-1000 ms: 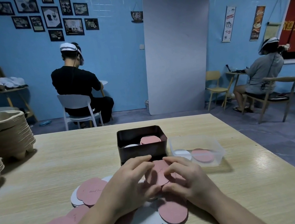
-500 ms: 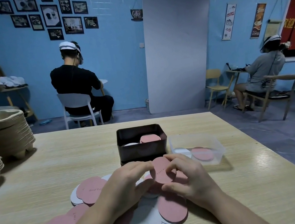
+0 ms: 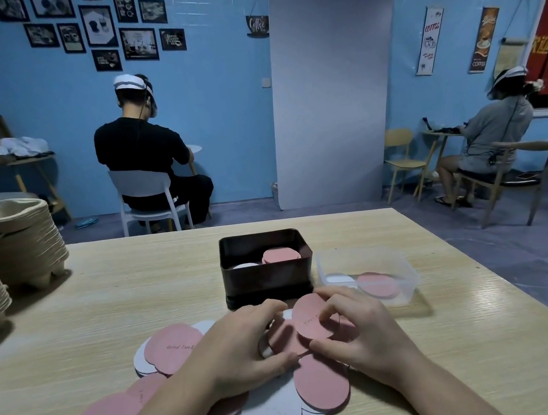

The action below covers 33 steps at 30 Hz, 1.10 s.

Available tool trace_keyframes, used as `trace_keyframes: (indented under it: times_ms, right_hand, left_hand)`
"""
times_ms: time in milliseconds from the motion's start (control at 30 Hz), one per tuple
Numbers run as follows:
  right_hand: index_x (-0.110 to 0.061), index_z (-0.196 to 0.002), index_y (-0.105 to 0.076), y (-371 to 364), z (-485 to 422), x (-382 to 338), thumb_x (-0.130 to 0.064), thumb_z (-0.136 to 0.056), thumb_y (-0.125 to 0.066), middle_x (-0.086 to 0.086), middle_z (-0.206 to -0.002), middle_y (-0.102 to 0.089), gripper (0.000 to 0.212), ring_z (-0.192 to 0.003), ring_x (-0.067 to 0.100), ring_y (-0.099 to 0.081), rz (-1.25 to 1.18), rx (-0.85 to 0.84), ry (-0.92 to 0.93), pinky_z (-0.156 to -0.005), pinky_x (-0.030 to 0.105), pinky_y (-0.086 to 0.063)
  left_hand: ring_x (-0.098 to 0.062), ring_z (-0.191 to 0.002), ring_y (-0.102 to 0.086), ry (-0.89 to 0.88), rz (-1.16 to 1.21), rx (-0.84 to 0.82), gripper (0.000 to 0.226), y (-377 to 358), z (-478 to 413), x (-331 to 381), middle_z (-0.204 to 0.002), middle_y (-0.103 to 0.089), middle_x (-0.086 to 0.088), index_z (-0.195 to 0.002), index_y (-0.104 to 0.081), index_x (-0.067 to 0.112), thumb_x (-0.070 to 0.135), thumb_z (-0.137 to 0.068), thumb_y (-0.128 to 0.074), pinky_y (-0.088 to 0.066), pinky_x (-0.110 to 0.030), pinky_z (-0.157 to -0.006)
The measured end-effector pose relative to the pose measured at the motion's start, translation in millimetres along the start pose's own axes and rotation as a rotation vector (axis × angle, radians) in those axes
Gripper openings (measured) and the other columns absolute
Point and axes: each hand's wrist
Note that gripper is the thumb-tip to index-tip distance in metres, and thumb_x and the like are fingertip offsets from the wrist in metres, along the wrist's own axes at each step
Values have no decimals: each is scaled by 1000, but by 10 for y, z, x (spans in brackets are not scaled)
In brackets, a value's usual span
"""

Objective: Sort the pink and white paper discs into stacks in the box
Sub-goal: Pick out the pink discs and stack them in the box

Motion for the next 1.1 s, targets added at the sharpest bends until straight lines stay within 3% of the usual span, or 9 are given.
trace_keyframes:
  times_ms: [233,500,667,767,900,1000,1100]
  right_hand:
    - [-28,-84,-59,-16,13,27,-52,-75,-82,-15,-131,-62,35,-129,4,-54,-37,-11,-56,-93,41,-56]
    - [-29,-85,-59,-43,17,77,-52,-75,-82,-17,-131,-60,34,-125,9,-56,-41,-4,-94,-91,41,-56]
    - [-28,-87,-61,-28,4,24,-57,-74,-78,-14,-131,-61,36,-127,2,-53,14,-13,-71,-99,35,-50]
    - [-28,-96,-62,-34,-9,-16,-59,-75,-78,-12,-131,-63,40,-130,-1,-51,-3,-12,-55,-100,32,-49]
    - [-30,-110,-63,-51,-28,-41,-54,-80,-80,-8,-137,-62,41,-132,0,-51,-22,-27,38,-106,23,-43]
    - [-28,-101,-63,-66,-37,-62,-51,-85,-78,-8,-140,-59,32,-137,0,-46,10,-69,82,-108,18,-38]
    - [-27,-96,-63,-45,-36,-63,-53,-83,-78,-6,-139,-60,32,-135,3,-50,-3,-35,71,-107,20,-40]
  left_hand:
    - [4,-114,-53,42,79,32,64,4,8,-20,-119,-59,21,-131,-49,40,71,-77,-66,-49,-27,-94]
    - [0,-94,-49,88,22,291,36,72,20,-51,-100,-49,23,-107,-55,30,58,-85,-61,-44,-19,-78]
    - [-3,-114,-54,4,33,354,30,48,7,-19,-120,-57,15,-99,-63,26,53,-87,-64,-46,-19,-92]
    - [-10,-113,-58,-79,18,340,21,26,-15,34,-117,-60,11,-88,-61,26,46,-87,-69,-46,-19,-89]
    - [-16,-111,-61,-173,-36,348,25,0,-36,53,-123,-62,5,-92,-65,22,46,-89,-68,-45,-16,-90]
    - [-15,-108,-60,-242,-68,325,36,9,-48,94,-124,-64,2,-94,-68,18,54,-91,-67,-47,-17,-87]
    - [-16,-118,-60,-225,-52,311,37,6,-40,69,-131,-65,-2,-110,-69,17,47,-88,-73,-51,-23,-93]
Point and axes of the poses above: each hand's wrist, its own z-axis away from the middle knuckle, its own y-axis out of the back of the hand, x = y × z
